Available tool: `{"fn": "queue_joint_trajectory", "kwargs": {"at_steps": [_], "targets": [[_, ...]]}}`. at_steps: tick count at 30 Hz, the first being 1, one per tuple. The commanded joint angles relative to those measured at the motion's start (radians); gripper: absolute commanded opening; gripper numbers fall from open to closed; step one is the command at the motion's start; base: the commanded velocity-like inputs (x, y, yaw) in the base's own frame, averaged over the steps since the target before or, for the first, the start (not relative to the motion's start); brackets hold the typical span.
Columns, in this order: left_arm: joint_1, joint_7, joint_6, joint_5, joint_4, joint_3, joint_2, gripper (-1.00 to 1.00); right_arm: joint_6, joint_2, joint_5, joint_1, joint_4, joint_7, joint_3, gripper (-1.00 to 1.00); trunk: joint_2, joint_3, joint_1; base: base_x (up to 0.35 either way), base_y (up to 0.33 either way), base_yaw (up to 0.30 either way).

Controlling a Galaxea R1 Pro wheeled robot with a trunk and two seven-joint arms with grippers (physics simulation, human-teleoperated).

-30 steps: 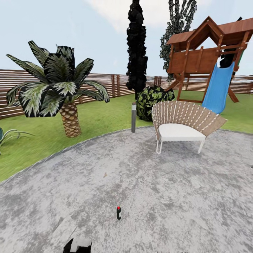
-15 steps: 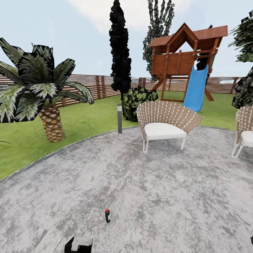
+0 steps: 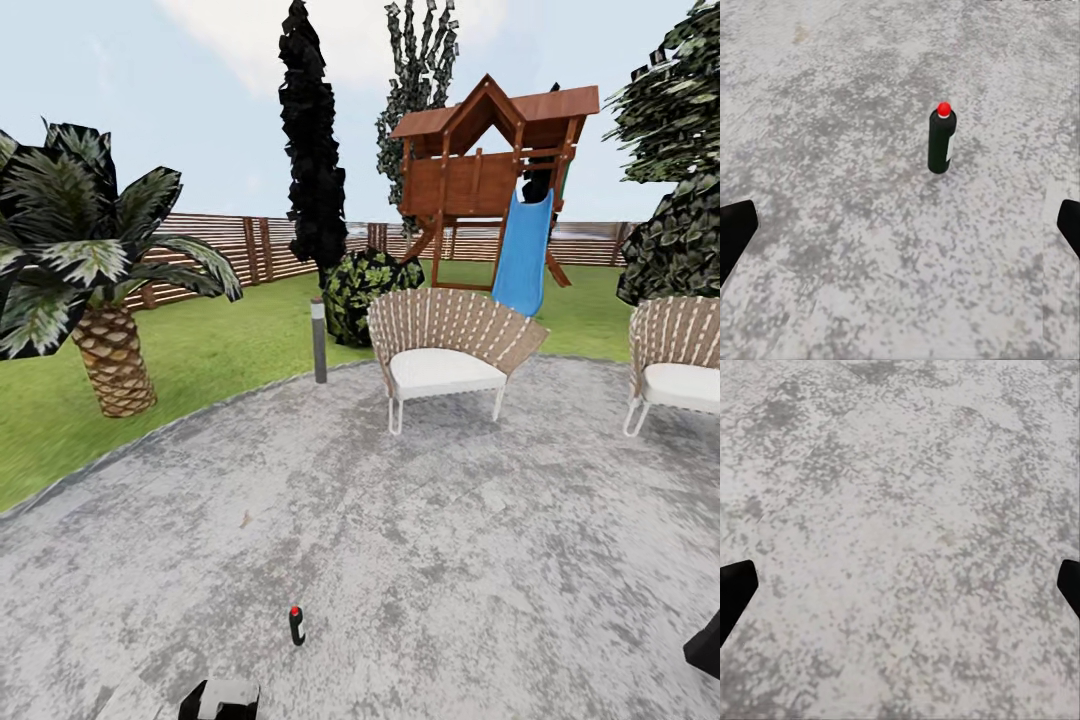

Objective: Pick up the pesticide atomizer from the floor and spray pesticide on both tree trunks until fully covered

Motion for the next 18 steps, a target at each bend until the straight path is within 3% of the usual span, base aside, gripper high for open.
{"fn": "queue_joint_trajectory", "kwargs": {"at_steps": [1, 6, 18], "targets": [[0.0, 0.0, 0.0, 0.0, 0.0, 0.0, -0.001, 1.0, 0.0, 0.0, 0.0, 0.0, 0.0, 0.0, 0.0, 1.0, 0.0, 0.0, 0.0, 0.175, 0.105, -0.003], [0.0, 0.0, 0.0, -0.001, 0.002, 0.0, -0.002, 1.0, 0.0, 0.0, 0.0, 0.0, -0.001, -0.001, -0.001, 1.0, 0.0, 0.0, 0.0, 0.02, 0.008, -0.09], [0.001, 0.0, -0.001, 0.001, 0.004, 0.001, 0.001, 1.0, 0.0, 0.0, 0.001, 0.0, -0.001, -0.001, -0.003, 1.0, 0.0, 0.0, 0.0, 0.001, 0.005, -0.254]]}}
